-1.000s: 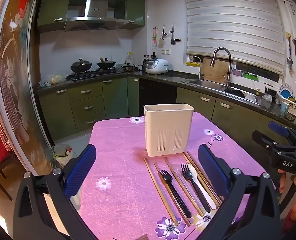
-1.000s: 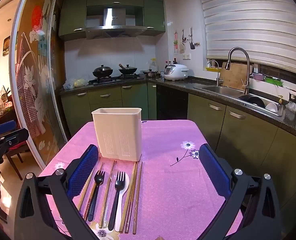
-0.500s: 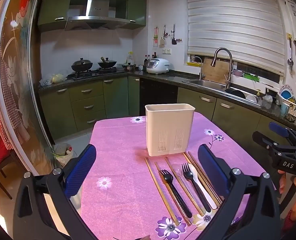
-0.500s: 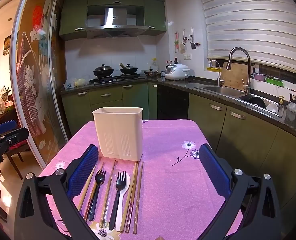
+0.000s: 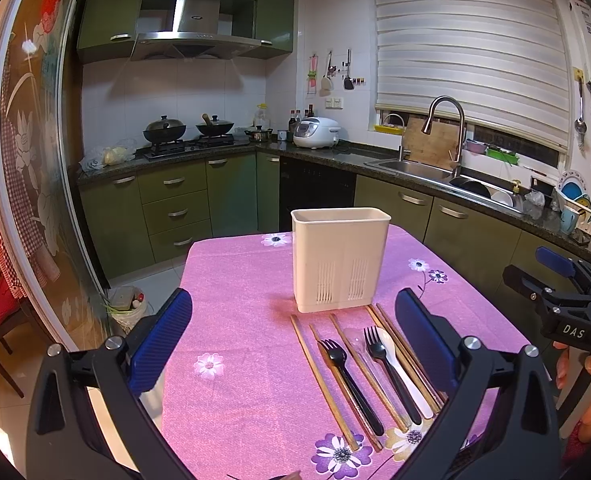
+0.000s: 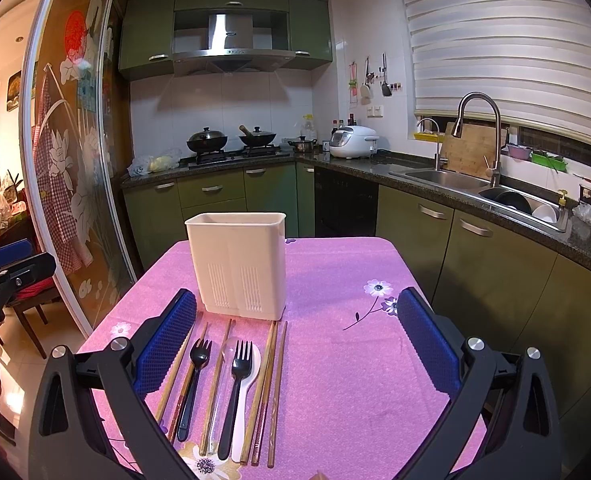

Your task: Organize utensils

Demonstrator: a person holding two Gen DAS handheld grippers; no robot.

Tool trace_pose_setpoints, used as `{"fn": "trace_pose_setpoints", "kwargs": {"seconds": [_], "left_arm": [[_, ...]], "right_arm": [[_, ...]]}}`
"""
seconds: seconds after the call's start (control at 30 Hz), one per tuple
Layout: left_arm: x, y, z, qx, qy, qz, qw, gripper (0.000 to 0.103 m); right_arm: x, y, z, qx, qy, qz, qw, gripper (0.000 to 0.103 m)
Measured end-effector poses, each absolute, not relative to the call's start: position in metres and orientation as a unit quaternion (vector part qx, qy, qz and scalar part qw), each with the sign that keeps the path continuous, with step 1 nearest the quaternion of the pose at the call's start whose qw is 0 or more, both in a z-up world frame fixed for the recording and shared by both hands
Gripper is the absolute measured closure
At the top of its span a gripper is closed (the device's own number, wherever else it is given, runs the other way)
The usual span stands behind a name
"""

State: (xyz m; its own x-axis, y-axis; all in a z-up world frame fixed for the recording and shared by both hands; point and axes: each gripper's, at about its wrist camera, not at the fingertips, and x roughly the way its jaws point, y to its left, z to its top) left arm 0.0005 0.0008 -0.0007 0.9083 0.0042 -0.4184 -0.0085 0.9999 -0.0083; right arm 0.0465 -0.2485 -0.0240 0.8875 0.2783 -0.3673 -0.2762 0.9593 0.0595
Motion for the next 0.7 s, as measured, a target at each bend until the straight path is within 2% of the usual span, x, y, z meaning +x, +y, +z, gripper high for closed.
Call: {"fn": "trace_pose_setpoints", "kwargs": {"seconds": [0.7], "left_arm": [[-0.002,0.003,-0.002,-0.007,0.214,0.002,0.977,0.006]], "right_arm": [[0.050,-0.246,-0.034,0.004,0.193,0.146,0.970,0.004]]}}
